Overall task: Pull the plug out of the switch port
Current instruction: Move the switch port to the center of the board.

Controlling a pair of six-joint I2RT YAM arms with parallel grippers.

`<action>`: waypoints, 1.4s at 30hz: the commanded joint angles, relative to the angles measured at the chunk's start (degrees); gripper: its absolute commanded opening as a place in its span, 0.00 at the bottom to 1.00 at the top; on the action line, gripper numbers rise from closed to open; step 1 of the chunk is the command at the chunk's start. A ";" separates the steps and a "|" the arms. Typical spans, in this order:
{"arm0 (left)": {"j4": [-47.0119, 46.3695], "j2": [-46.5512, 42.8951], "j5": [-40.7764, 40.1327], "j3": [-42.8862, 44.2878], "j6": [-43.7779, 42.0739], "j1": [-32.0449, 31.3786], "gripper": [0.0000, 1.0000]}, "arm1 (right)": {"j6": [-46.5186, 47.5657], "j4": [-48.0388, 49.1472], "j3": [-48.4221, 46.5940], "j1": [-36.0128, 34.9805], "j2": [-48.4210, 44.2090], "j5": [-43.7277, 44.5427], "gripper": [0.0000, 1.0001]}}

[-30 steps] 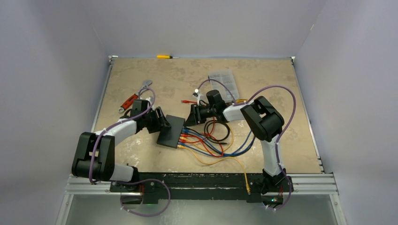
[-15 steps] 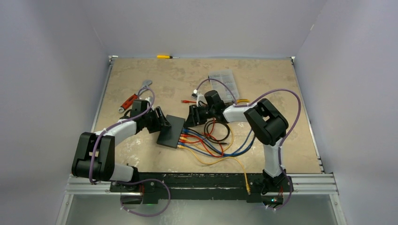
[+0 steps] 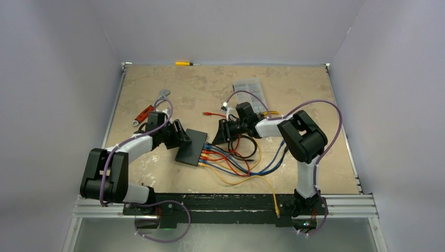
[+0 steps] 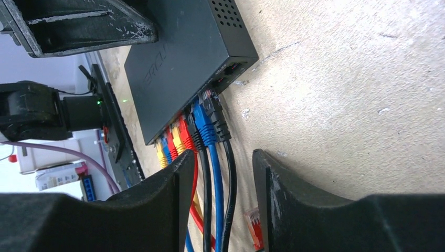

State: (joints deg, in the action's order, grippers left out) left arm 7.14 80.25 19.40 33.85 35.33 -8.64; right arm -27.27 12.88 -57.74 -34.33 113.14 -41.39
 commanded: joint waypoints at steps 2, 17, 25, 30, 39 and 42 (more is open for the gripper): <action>0.77 0.17 2.15 -1.70 0.39 -0.06 0.55 | 0.51 -6.88 0.59 -0.23 6.54 -2.29 0.47; -0.85 0.17 3.64 -3.39 1.32 -0.06 0.55 | -2.70 -4.18 -8.08 -0.86 14.20 -6.32 0.43; -0.91 0.22 3.80 -3.53 1.54 -0.06 0.55 | -2.97 -3.98 -10.61 -1.31 16.68 -6.47 0.42; -0.23 0.26 3.46 -2.87 1.28 -0.06 0.55 | -2.71 -4.01 -11.21 -1.38 17.27 -6.51 0.34; -0.04 0.70 2.60 -2.97 1.13 -0.10 0.55 | -2.44 -3.77 -10.97 -1.31 16.76 -7.31 0.10; 0.15 0.55 1.76 -3.11 1.06 -0.01 0.54 | -2.21 -3.88 -11.51 -1.29 16.92 -7.31 0.02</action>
State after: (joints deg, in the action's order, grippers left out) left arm 3.79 79.92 21.21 32.01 36.38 -8.32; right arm -32.36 13.28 -69.95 -34.76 127.17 -56.16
